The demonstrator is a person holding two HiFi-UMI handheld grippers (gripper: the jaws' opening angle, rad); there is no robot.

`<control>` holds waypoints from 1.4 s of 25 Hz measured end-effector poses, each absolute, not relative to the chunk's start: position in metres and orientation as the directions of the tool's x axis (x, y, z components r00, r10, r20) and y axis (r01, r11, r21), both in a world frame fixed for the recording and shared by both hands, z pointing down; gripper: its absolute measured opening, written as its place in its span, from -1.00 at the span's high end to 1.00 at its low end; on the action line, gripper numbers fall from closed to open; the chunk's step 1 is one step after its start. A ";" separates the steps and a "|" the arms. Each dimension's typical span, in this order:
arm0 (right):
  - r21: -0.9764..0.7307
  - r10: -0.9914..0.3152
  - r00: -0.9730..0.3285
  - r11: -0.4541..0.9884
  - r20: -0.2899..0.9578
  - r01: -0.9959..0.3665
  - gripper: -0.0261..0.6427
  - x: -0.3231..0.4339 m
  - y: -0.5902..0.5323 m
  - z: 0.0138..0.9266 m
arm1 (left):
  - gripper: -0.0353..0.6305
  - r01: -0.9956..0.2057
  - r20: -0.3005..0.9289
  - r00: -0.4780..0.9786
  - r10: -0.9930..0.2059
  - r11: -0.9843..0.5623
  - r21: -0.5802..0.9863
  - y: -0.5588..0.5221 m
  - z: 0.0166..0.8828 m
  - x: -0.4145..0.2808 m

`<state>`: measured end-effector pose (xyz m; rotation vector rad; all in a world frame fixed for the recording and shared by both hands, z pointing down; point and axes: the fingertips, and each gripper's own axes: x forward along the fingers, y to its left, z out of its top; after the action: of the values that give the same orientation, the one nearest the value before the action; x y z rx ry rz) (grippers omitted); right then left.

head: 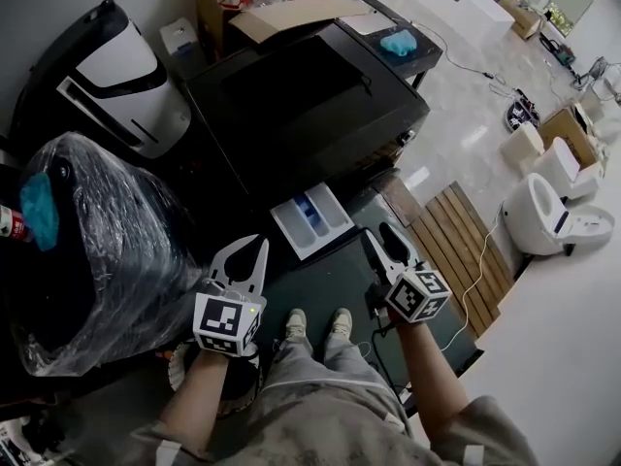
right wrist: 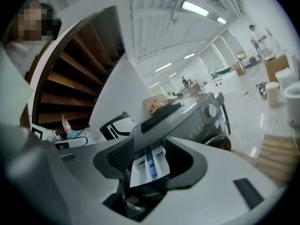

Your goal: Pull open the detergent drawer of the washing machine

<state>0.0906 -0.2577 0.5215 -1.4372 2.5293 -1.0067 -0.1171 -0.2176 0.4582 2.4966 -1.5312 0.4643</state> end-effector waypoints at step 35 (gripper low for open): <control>0.136 -0.667 -0.738 0.726 -0.100 -0.674 0.83 0.061 -0.162 0.188 | 0.84 -0.892 0.113 0.407 -0.907 -0.421 -0.164 -0.171 0.257 -0.102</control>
<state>0.0614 -0.1622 0.1883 -1.1185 2.8771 0.2542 -0.1019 -0.1706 0.2575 2.6985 -1.7292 0.2970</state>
